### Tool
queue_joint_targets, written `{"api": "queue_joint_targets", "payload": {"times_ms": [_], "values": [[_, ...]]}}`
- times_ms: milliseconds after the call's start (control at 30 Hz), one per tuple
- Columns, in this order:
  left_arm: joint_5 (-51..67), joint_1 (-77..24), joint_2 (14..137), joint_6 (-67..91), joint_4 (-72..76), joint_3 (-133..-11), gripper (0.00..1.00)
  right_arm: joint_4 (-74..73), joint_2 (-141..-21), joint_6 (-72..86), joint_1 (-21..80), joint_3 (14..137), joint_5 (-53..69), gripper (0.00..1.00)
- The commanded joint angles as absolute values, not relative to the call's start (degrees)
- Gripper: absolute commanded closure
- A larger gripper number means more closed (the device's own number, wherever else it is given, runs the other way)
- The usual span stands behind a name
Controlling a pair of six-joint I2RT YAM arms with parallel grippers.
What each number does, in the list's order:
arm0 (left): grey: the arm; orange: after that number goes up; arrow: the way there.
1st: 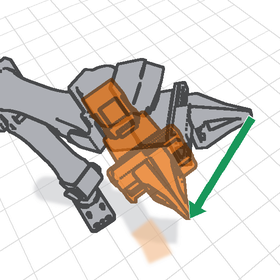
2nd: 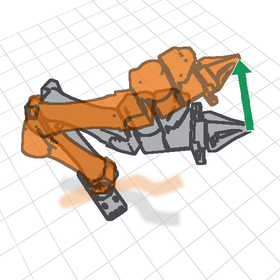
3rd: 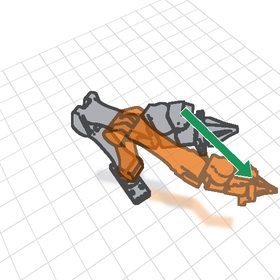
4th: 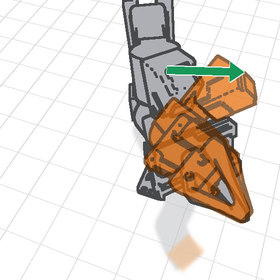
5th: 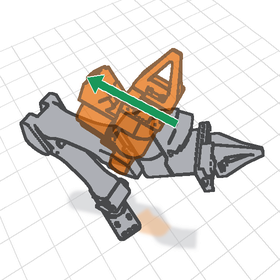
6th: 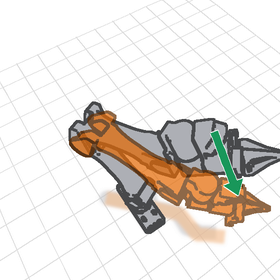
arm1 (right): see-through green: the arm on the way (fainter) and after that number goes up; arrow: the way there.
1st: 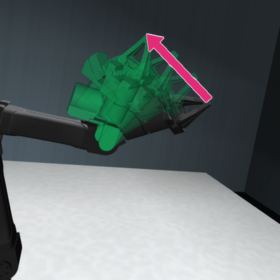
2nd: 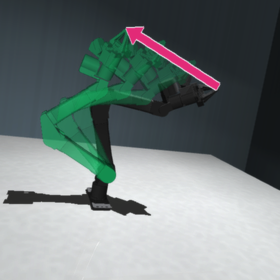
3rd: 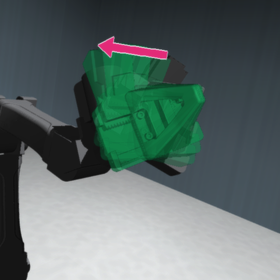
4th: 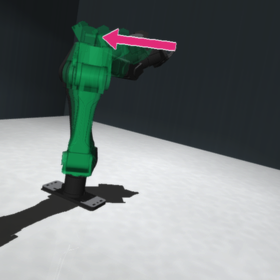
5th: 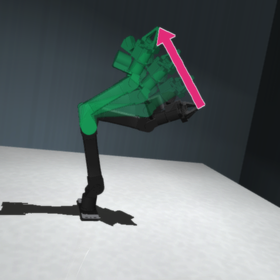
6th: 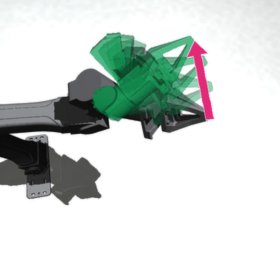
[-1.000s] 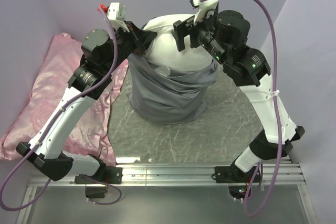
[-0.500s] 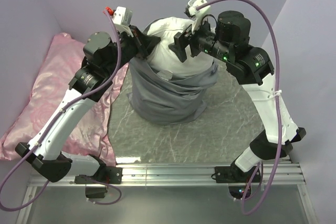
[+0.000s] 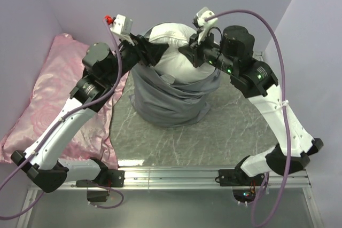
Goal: Remove the pillowcase from the pillow
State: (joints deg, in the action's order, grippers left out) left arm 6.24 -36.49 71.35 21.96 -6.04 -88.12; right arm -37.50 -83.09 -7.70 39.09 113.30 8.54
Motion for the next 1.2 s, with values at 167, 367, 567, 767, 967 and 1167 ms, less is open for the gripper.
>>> {"api": "queue_joint_targets", "payload": {"times_ms": [167, 367, 567, 767, 967, 1167], "values": [[3.9, -37.8, 66.3, 22.2, -3.2, -89.1, 0.25, -33.3, -76.8, -2.6, 39.0, 103.5, 9.3, 1.00], [0.1, -37.8, 59.3, 22.2, -1.0, -86.4, 0.24, -32.7, -75.8, -1.8, 37.8, 102.4, 8.6, 1.00], [-14.0, -37.9, 52.6, 24.6, -3.2, -79.9, 0.24, -32.9, -75.2, -1.1, 36.7, 101.8, 8.3, 1.00], [-23.1, -37.8, 52.7, 28.2, -5.7, -74.5, 0.27, -32.5, -73.6, -0.9, 36.3, 100.7, 8.5, 1.00], [-12.9, -33.1, 55.5, 32.8, -3.4, -72.4, 0.31, -33.1, -72.5, -0.9, 35.3, 100.5, 8.0, 1.00], [-0.7, -26.6, 53.4, 38.2, 6.1, -64.2, 0.59, -32.5, -71.7, -0.1, 33.8, 99.2, 8.4, 1.00]]}}
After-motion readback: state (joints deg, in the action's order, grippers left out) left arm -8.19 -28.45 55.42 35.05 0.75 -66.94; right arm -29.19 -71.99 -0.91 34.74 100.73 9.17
